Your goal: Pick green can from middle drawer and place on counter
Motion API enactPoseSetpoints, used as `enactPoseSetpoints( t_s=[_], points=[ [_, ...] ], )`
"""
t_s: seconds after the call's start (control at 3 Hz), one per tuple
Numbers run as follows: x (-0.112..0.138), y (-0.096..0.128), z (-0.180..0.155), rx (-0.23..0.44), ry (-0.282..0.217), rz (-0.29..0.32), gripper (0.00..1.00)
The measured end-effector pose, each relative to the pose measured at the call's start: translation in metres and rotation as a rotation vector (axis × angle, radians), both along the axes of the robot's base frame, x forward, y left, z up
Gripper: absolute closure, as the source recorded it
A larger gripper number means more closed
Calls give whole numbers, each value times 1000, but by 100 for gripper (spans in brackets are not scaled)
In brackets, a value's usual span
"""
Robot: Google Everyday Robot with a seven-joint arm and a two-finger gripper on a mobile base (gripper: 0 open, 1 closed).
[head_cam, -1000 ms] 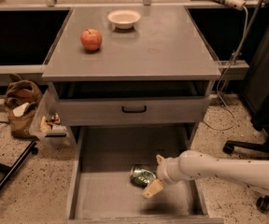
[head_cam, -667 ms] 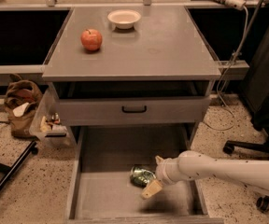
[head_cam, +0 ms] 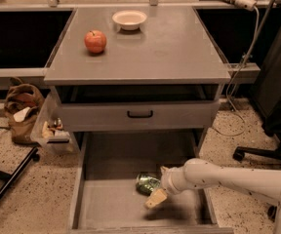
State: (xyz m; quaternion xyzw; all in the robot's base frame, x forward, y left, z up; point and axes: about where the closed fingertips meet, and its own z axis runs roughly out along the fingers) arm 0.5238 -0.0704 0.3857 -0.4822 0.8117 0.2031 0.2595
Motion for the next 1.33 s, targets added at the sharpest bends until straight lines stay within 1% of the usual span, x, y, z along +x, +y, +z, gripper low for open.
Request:
enactPoseSetpoints(
  t_s=[0.33, 0.67, 1.0, 1.33],
  points=[
    [0, 0, -1, 1, 1, 0, 18],
    [0, 0, -1, 1, 1, 0, 43],
    [0, 0, -1, 1, 1, 0, 65],
    [10, 2, 30, -47, -26, 32, 88]
  ],
)
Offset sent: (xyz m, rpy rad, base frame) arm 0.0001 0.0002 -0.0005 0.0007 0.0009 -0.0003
